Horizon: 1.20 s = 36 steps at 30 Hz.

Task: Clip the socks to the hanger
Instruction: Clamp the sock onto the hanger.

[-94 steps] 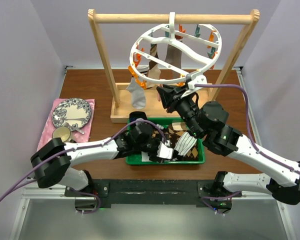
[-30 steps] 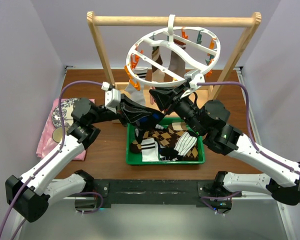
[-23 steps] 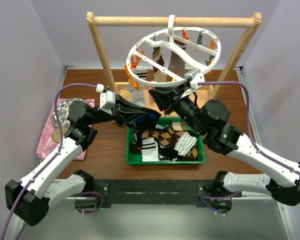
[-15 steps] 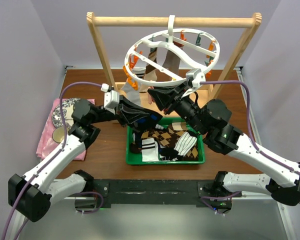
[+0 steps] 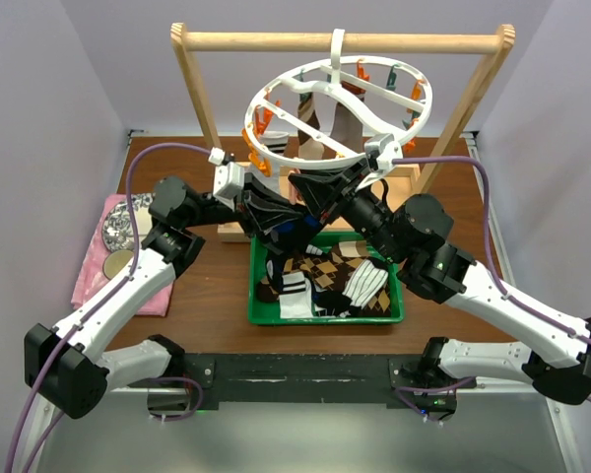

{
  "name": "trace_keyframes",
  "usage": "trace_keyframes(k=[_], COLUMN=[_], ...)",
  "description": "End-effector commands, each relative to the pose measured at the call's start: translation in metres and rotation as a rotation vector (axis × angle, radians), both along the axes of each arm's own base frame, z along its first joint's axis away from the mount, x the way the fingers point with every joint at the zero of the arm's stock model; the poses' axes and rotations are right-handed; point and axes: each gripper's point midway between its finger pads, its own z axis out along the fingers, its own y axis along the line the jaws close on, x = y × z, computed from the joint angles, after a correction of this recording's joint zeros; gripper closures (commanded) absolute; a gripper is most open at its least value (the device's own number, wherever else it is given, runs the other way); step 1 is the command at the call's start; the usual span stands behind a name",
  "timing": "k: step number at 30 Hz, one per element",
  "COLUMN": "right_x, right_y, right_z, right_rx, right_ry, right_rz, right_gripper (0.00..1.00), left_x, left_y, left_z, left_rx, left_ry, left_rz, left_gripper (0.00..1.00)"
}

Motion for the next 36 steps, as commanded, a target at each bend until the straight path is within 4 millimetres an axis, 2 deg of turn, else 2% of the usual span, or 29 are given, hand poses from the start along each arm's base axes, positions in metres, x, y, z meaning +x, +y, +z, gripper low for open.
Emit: trace_keyframes(k=[1,7,22,36], right_x=[-0.028,-0.027,-0.028,-0.028], right_y=[0.022,0.024,0.027,0.024], right_z=[-0.007,-0.011,-0.022,-0.022], right_rx=[-0.013,-0.017,-0.030,-0.027], right_ry=[0.009,0.018,0.041,0.044], right_rz=[0.172,0.179,0.193,0.194], right_gripper=[1.00,1.00,1.00,1.00], left_x=[-0.016,-0.022,-0.016,-0.006], left_y=[-0.002,-0.002,-0.001,0.000], left_z=[0.019,0.021,0.043,0.034], left_rx=[-0.026,-0.027,-0.066,-0.055], left_ry=[-0.066,-0.085,-0.149,-0.153], left_rz=[-0.061,-0.087,-0.052,-0.014], left_gripper=[1.00,1.00,1.00,1.00])
